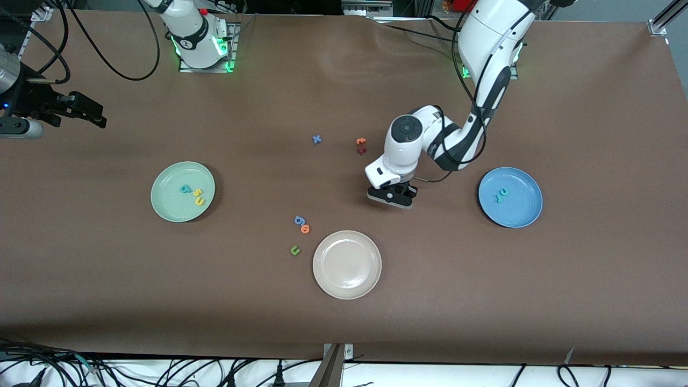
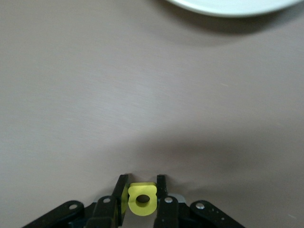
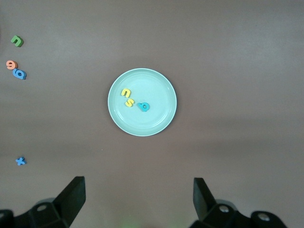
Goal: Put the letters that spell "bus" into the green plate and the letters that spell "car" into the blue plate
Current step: 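Carry the yellow a to the blue plate and release it with the left gripper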
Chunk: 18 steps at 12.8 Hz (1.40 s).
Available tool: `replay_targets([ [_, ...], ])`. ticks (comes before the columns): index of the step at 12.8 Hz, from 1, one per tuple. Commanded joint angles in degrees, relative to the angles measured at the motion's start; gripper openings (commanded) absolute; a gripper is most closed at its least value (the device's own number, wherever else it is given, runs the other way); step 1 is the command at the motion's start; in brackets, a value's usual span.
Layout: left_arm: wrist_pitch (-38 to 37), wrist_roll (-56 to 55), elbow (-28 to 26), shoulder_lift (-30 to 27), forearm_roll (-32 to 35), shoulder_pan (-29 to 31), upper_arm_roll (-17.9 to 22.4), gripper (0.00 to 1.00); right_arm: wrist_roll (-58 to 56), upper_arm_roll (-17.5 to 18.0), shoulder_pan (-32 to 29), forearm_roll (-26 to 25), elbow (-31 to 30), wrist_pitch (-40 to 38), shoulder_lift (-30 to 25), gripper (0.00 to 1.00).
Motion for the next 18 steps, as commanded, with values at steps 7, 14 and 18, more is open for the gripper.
replay_targets([
  [7,-16.14,43.65,-1.16,-10.37,-28.48,9.89,8.74,0.06,0.46,0.77,-0.74,-0.18,0.19,-0.52,-0.23,1.0],
  [14,-21.96,62.77,-2.82,-11.17,-30.88,12.18,19.57,0.07,0.37,0.77,-0.65,-0.18,0.19,-0.52,-0.23,1.0],
  [18,-21.35,62.77,-4.15,-9.06,-30.79,12.71,21.68,0.08,0.37,0.77,-0.74,-0.18,0.19,-0.52,-0.23,1.0],
])
